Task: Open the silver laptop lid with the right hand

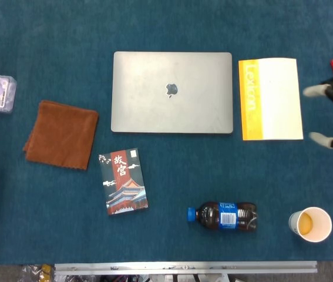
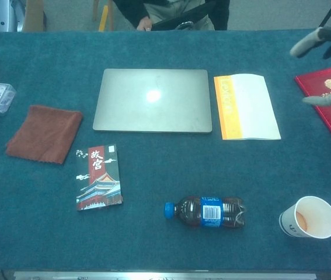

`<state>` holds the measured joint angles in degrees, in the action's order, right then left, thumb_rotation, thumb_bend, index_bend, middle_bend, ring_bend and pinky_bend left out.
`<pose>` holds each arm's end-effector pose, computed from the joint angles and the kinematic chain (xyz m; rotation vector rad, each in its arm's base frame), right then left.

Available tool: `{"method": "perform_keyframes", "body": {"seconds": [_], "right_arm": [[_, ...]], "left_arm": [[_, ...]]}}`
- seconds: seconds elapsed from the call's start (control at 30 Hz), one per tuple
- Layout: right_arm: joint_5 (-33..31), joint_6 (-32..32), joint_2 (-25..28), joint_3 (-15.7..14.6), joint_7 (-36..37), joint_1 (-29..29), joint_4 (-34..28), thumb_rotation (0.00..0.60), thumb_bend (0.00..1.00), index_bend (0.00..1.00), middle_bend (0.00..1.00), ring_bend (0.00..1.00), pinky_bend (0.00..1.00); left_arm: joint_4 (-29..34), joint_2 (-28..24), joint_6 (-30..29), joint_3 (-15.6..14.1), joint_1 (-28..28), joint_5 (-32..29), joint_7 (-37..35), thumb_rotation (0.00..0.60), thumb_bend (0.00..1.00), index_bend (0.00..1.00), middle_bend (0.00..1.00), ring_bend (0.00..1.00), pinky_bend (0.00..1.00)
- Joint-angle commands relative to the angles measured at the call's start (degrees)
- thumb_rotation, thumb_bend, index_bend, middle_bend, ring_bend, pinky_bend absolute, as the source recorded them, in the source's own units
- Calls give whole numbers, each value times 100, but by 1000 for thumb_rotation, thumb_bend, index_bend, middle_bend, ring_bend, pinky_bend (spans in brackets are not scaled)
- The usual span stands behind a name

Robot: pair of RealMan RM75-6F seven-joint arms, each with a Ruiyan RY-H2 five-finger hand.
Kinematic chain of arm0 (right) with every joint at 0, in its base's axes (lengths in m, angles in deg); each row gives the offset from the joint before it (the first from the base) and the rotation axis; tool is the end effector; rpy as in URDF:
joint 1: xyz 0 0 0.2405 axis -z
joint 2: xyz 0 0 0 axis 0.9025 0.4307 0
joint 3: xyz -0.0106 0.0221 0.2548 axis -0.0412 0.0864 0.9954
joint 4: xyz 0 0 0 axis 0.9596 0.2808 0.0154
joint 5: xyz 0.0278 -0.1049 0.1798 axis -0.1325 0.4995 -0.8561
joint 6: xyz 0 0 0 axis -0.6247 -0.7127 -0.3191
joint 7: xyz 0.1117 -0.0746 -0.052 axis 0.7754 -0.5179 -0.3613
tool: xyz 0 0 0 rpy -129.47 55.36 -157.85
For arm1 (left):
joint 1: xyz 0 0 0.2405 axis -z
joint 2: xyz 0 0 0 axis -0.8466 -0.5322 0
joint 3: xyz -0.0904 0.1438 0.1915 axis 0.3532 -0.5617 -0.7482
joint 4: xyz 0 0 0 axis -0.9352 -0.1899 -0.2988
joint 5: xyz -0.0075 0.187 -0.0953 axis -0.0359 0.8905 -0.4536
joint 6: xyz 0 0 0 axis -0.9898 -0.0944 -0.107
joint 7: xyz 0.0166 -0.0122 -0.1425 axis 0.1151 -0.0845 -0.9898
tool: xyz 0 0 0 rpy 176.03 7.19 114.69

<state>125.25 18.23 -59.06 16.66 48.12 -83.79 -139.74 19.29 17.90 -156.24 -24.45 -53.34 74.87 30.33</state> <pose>-0.2103 -0.2498 0.1124 1.7022 -0.9964 1.1336 -0.2881 0.1755 0.1772 -1.4292 -0.7545 -0.8337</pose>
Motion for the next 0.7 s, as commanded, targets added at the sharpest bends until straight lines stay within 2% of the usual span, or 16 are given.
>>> {"method": "perform_keyframes", "body": {"seconds": [0.03, 0.27, 0.4, 0.7], "right_arm": [[-305, 465, -255, 211, -228, -410, -151, 600, 8, 313, 340, 222, 341], [-1119, 1162, -862, 416, -919, -1034, -153, 600, 3, 255, 271, 107, 160], [-1409, 1402, -1272, 467, -1324, -1371, 17, 600, 6, 182, 247, 72, 67], [-2123, 1817, -2190, 467, -2239, -2072, 632, 600, 7, 144, 214, 40, 33]], "left_arm": [[23, -28, -31, -2, -16, 29, 2, 600, 409, 286, 354, 273, 267], [5, -14, -129, -25, -57, 143, -52, 600, 409, 287, 355, 273, 267], [24, -39, -123, -39, -69, 147, -54, 600, 409, 287, 355, 273, 267], [3, -52, -119, -57, -89, 161, -123, 600, 408, 287, 355, 273, 267]]}}
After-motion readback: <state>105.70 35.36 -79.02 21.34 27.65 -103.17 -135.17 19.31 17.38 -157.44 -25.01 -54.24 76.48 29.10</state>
